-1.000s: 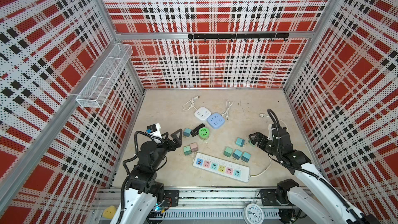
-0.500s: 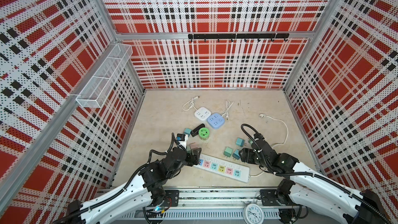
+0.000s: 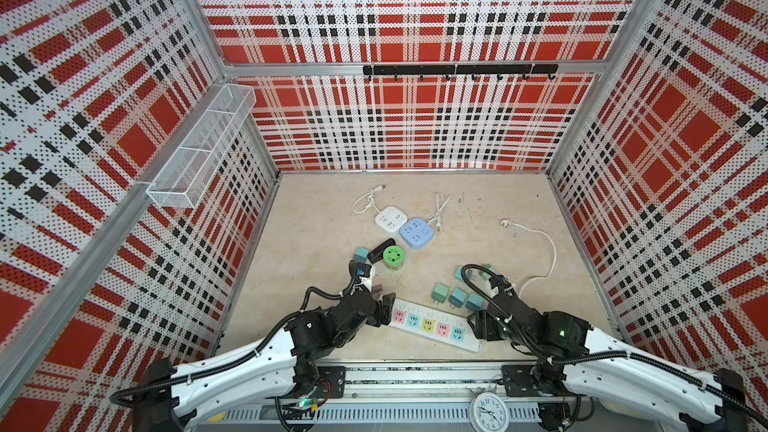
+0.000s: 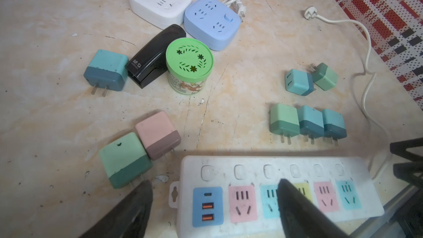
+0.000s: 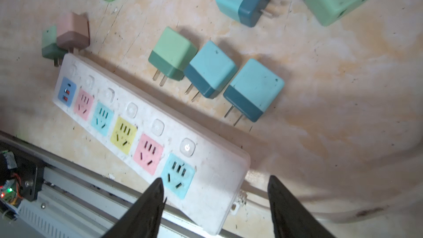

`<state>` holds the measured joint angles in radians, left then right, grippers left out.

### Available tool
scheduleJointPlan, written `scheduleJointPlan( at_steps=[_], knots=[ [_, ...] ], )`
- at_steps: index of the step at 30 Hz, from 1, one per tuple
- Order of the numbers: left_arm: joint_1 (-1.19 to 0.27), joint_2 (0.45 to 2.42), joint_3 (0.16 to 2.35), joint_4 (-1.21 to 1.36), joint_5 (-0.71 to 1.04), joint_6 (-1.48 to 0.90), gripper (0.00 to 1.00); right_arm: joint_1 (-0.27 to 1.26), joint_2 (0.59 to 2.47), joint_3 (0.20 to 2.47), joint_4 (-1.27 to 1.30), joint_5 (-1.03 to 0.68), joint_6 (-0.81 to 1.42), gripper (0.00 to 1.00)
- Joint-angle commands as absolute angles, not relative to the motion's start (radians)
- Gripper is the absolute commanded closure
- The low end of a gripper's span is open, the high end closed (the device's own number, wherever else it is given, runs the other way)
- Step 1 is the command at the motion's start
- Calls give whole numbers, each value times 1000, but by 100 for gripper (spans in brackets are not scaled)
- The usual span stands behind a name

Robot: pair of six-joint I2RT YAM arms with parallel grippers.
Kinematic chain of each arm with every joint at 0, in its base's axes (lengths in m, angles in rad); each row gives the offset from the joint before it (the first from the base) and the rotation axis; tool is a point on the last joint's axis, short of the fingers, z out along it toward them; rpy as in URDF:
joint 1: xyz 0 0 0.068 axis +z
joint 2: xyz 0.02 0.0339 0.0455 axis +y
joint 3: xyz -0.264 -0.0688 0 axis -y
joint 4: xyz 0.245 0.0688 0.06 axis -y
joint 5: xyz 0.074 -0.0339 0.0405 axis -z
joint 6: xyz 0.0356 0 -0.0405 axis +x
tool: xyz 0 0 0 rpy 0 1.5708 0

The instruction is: Insert the plug

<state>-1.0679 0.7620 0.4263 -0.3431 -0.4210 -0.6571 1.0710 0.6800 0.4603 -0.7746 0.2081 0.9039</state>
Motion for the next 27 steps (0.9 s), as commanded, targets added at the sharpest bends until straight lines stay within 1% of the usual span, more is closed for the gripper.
scheduleJointPlan(
  at_steps=[1, 9, 13, 18, 22, 27],
  knots=[
    [-1078, 761, 398, -318, -427, -673, 13, 1150, 683, 425, -759, 216, 965, 28],
    [-1078, 745, 360, -316, -434, -691, 12, 1226, 848, 428, -700, 216, 989, 31],
    [-1078, 757, 362, -318, -439, -686, 11, 1281, 917, 449, -709, 249, 1012, 31],
    [-1077, 774, 369, -325, -437, -683, 11, 1315, 951, 471, -751, 275, 1035, 26],
    [-1076, 784, 364, -316, -445, -677, 10, 1324, 977, 464, -730, 261, 1024, 22],
    [-1072, 794, 362, -315, -449, -675, 9, 1337, 1024, 472, -737, 255, 1028, 20]
  ],
)
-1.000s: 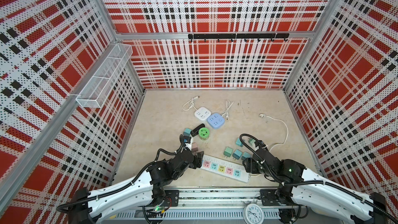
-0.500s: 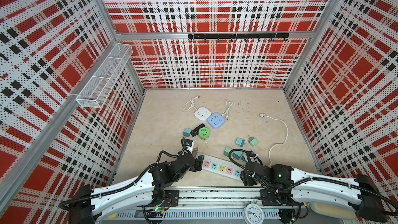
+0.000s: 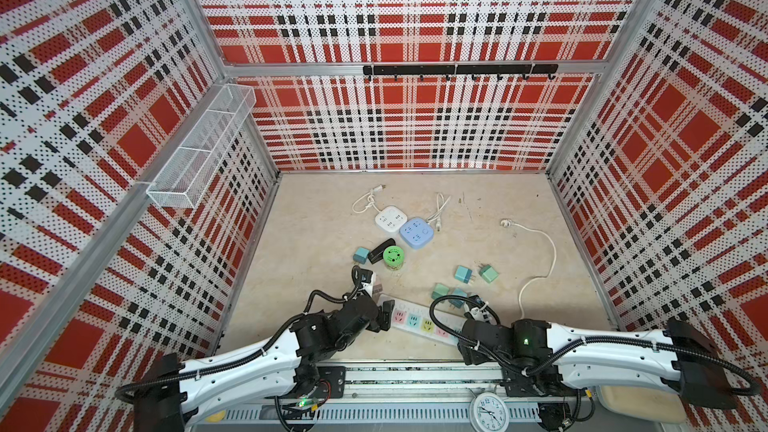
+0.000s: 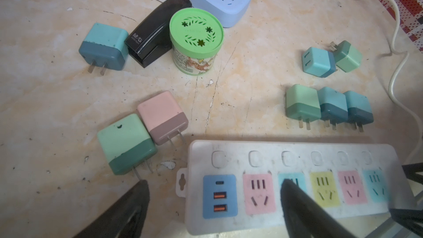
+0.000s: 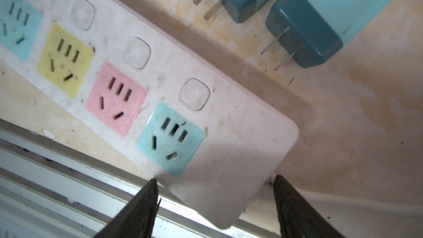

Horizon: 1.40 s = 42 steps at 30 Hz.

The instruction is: Insert the plug

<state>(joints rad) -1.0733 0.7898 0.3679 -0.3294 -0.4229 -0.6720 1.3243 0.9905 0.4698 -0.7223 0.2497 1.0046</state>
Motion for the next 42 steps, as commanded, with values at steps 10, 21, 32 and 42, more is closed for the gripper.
scheduleJointPlan(
  at_steps=[10, 21, 32, 42],
  knots=[
    [-1065, 782, 342, -305, -446, -676, 8, 1362, 1053, 487, -752, 281, 1040, 10],
    [-1060, 773, 335, -290, -425, -677, 7, 1361, 1123, 509, -844, 374, 1178, 15],
    [-995, 826, 316, -162, -309, -660, 6, 1209, 1097, 462, -660, 322, 1080, 20],
    [-874, 936, 300, -85, -236, -650, 4, 1150, 1342, 561, -503, 322, 1024, 23]
  ],
)
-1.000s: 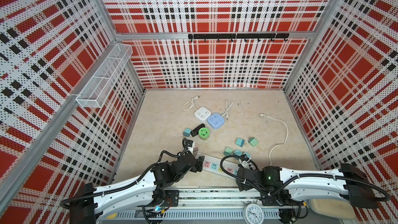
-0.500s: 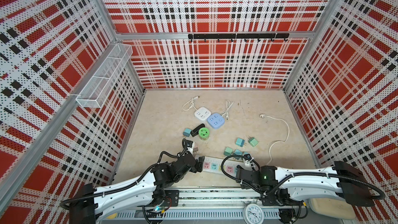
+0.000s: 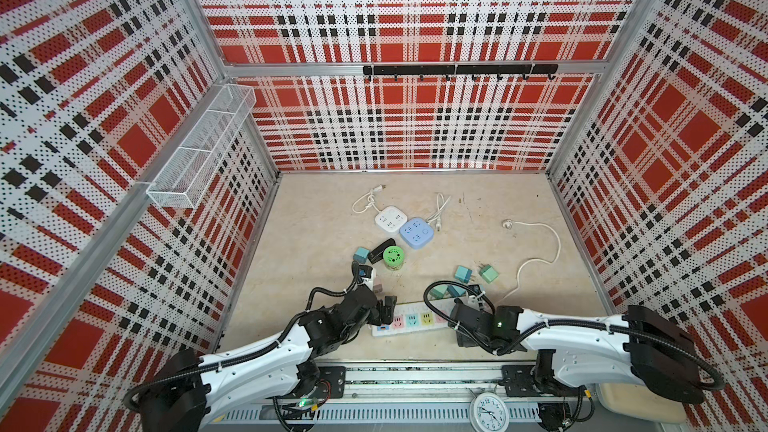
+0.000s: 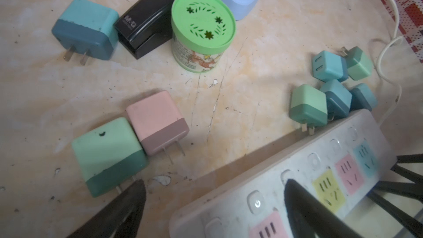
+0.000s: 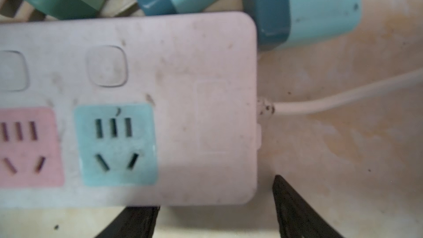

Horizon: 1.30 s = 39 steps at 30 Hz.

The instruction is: Insert the plug

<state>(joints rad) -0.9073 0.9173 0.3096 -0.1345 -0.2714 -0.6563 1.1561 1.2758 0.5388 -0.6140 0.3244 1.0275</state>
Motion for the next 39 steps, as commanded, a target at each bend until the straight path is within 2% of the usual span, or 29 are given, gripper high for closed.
scheduleJointPlan(
  at_steps=[1, 7, 14, 19, 27, 35, 39],
  knots=[
    [-862, 940, 304, -86, -228, -648, 4, 1148, 1367, 574, -498, 326, 1029, 24],
    [-836, 892, 343, -161, -271, -638, 0, 1155, 1479, 619, -359, 256, 1027, 22],
    [-789, 747, 393, -274, -318, -613, 1, 1276, 1499, 706, -401, 323, 1043, 17],
    [-716, 632, 406, -373, -345, -590, 1, 1289, 1553, 713, -253, 279, 1037, 19],
    [-599, 457, 351, -391, -304, -580, 1, 1247, 1761, 949, -216, 286, 960, 24],
    [-587, 487, 420, -468, -483, -537, 1, 1194, 1827, 1047, -193, 274, 900, 22],
    [-587, 548, 406, -423, -469, -534, 0, 1195, 1753, 1053, -235, 319, 871, 22]
  ],
)
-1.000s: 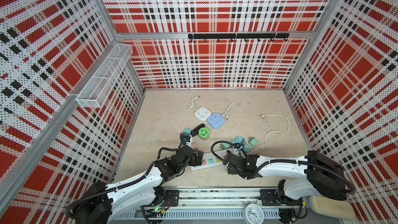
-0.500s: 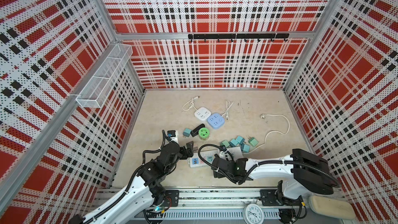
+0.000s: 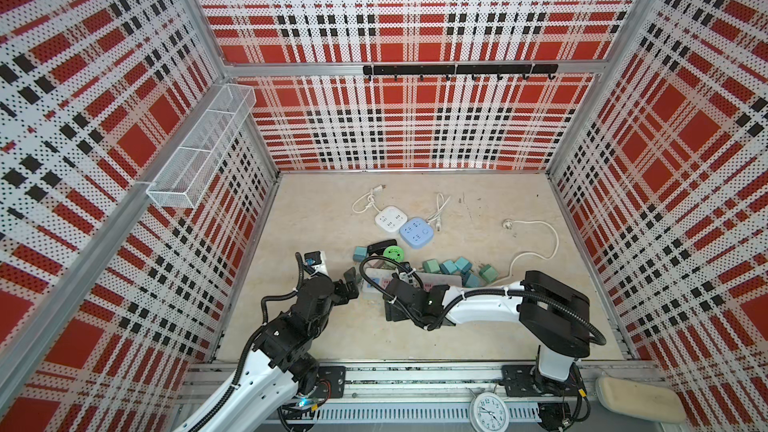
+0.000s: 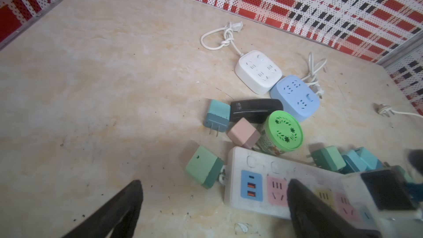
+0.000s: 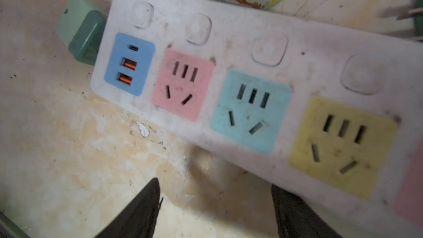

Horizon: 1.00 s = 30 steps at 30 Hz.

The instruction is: Insert the plug

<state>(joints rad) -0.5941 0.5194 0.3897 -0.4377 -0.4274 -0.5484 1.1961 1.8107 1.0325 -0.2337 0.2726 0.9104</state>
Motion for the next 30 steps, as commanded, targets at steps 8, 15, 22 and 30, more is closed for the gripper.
scheduleJointPlan(
  at_steps=[8, 15, 22, 30],
  knots=[
    [-587, 529, 401, -431, -413, -512, 1, 1141, 1396, 978, -507, 550, 861, 23],
    [-587, 392, 368, -469, -422, -525, 1, 818, 1100, 724, -557, 442, 913, 33],
    [-585, 290, 348, -499, -435, -533, 0, 538, 992, 593, -488, 259, 827, 30],
    [-585, 298, 349, -499, -430, -533, 1, 440, 1127, 592, -380, 169, 755, 24]
  ],
)
